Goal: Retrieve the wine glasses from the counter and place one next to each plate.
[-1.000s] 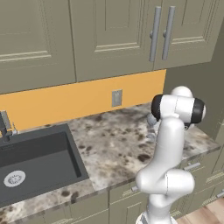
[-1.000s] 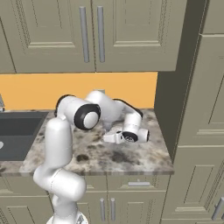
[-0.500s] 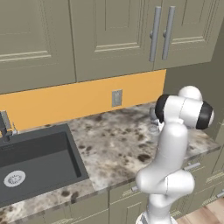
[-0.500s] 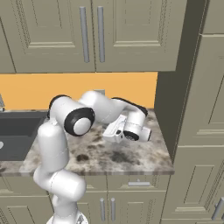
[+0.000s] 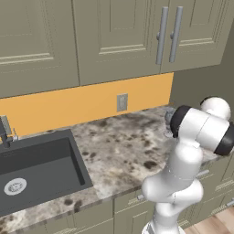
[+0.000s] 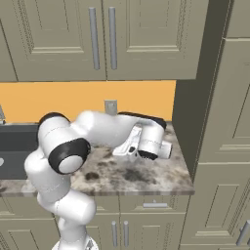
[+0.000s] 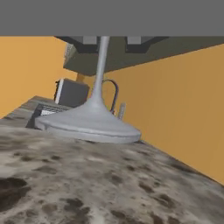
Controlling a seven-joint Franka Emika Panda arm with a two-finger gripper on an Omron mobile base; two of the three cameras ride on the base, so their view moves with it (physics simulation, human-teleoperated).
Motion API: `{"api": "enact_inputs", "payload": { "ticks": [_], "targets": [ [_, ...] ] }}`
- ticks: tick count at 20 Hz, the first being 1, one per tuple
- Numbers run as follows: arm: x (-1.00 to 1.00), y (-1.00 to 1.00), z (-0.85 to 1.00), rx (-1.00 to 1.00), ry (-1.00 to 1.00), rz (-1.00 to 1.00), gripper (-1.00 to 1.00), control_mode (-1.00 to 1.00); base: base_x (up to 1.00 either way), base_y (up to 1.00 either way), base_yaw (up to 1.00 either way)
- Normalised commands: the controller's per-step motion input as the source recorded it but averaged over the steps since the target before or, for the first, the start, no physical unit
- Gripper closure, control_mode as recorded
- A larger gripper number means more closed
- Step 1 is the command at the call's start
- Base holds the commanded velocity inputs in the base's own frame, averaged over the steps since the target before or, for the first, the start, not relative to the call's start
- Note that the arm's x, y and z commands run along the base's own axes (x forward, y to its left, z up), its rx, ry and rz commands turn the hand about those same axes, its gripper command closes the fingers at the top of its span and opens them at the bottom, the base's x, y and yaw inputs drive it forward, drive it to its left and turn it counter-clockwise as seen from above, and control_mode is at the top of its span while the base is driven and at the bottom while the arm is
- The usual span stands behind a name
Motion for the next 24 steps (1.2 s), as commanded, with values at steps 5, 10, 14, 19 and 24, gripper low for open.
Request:
{"api": "enact_inputs", "payload": {
  "ticks": [5, 10, 14, 19, 24],
  "targets": [
    [-1.0, 0.0, 0.34, -0.06, 0.0, 0.0, 1.0, -1.0, 0.0, 0.0, 0.0],
    [-1.0, 0.01, 0.26, -0.03, -0.1, 0.0, 1.0, -1.0, 0.0, 0.0, 0.0],
    [-0.25, 0.03, 0.05, 0.0, -0.04, 0.0, 1.0, 1.0, -0.75, 0.11, 0.0],
    [0.0, 0.0, 0.0, 0.0, 0.0, 0.0, 1.0, 1.0, -0.85, 0.7, 0.01],
    [0.0, 0.0, 0.0, 0.0, 0.0, 0.0, 1.0, 1.0, -0.99, 1.0, 0.12]
  ]
}}
